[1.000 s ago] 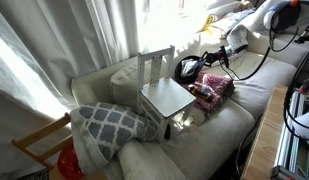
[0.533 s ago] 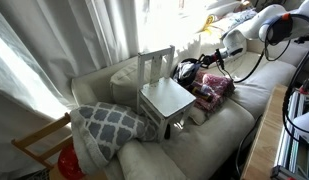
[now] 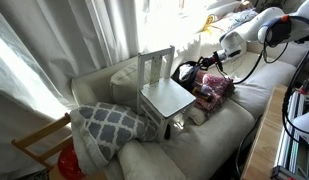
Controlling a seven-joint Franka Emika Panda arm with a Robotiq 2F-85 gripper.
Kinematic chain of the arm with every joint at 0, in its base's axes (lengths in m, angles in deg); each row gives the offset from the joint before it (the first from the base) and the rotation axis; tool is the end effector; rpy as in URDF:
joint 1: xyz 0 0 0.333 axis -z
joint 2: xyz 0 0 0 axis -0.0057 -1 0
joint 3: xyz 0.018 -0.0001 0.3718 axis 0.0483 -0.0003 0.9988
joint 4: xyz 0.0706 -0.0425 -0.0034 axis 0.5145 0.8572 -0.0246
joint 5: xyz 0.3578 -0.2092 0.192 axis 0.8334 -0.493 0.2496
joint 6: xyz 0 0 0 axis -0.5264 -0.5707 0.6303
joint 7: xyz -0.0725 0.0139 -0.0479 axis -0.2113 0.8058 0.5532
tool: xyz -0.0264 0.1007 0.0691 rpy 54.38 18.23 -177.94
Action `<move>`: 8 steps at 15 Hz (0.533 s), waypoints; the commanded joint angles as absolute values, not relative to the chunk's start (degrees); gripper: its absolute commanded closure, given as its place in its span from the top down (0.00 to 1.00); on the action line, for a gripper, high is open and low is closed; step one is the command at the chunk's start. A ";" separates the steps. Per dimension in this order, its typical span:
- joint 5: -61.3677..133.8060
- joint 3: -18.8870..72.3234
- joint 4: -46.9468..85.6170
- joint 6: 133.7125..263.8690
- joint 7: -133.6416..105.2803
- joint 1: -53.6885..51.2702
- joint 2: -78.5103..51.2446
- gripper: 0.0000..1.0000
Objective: Put the grey towel in the black hat and put the red towel
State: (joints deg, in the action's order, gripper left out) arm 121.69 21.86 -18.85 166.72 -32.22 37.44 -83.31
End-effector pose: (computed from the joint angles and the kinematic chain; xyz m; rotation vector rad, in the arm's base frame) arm 0.6390 -0.4642 -0.1227 -1.5533 1.2200 -0.0630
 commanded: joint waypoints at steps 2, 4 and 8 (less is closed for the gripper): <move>118.19 22.55 -18.95 172.38 -30.86 38.20 -83.31 0.35; 116.19 21.61 -19.75 175.91 -29.40 37.85 -83.19 0.47; 108.37 19.42 -22.46 181.86 -24.64 37.06 -82.45 0.78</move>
State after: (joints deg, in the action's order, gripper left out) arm 114.06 20.97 -19.93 178.70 -29.08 37.56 -82.44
